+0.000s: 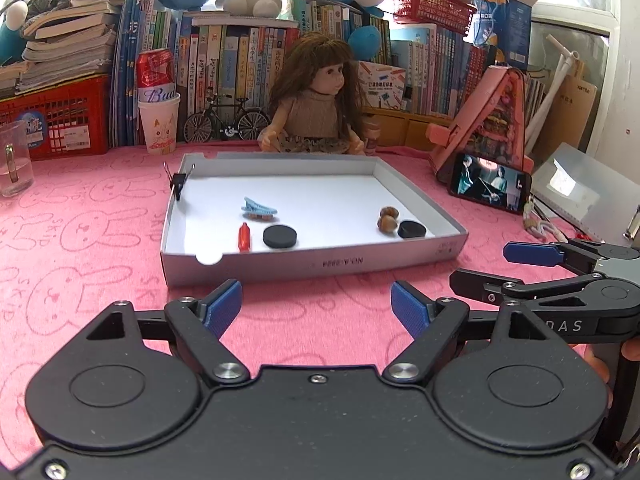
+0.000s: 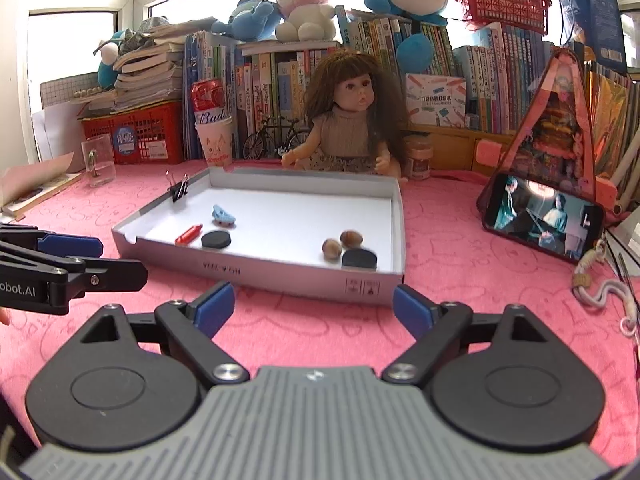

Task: Organize rigid objects
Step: 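Lift both open tools out of the tray, then move the left tool toward a red marker while the right tool approaches a black puck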

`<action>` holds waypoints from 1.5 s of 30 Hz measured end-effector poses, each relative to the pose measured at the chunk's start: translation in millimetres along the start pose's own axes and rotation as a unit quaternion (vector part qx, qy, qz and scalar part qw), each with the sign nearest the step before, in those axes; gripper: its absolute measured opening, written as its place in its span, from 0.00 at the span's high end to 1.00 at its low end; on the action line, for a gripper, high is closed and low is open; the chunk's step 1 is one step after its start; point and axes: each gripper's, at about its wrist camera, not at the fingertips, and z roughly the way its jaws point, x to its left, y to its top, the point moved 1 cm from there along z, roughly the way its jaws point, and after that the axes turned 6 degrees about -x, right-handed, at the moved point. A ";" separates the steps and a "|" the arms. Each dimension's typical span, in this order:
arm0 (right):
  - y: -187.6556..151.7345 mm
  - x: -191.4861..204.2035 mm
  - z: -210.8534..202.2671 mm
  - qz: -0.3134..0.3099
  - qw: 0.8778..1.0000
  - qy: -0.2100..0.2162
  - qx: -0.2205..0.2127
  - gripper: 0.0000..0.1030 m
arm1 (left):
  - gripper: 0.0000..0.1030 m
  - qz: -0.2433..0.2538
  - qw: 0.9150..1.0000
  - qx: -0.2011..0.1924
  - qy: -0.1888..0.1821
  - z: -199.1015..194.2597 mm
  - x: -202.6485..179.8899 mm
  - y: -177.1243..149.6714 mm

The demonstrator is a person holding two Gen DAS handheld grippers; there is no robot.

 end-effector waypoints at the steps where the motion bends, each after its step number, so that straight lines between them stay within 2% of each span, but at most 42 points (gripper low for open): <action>1: -2.3 0.7 -0.7 -0.001 1.000 0.000 0.002 0.10 | 0.22 -0.001 1.000 0.001 -0.001 -1.0 -0.6 -2.8; 17: -30.7 6.4 -17.1 -0.002 1.000 -0.010 0.014 0.10 | 0.22 0.021 1.000 -0.007 -0.015 -27.2 -7.5 -34.5; 28: -42.5 15.2 -28.2 -0.019 1.000 -0.004 0.015 0.10 | 0.23 0.035 0.999 0.004 -0.027 -41.9 -10.6 -51.2; 35: -48.2 17.0 -33.7 -0.016 1.000 0.004 0.016 0.11 | 0.30 0.034 0.999 0.013 -0.033 -48.2 -10.5 -56.9; 38: -51.3 20.5 -35.9 -0.023 1.000 0.010 0.018 0.11 | 0.37 0.030 0.999 0.018 -0.033 -49.7 -9.6 -59.0; 42: -53.1 23.0 -37.7 -0.025 0.999 0.015 0.020 0.15 | 0.48 0.027 0.999 0.021 -0.034 -53.9 -7.7 -60.5; 45: -53.7 22.9 -38.6 -0.022 0.999 0.014 0.019 0.21 | 0.50 0.029 0.999 0.018 -0.027 -55.6 -5.1 -61.3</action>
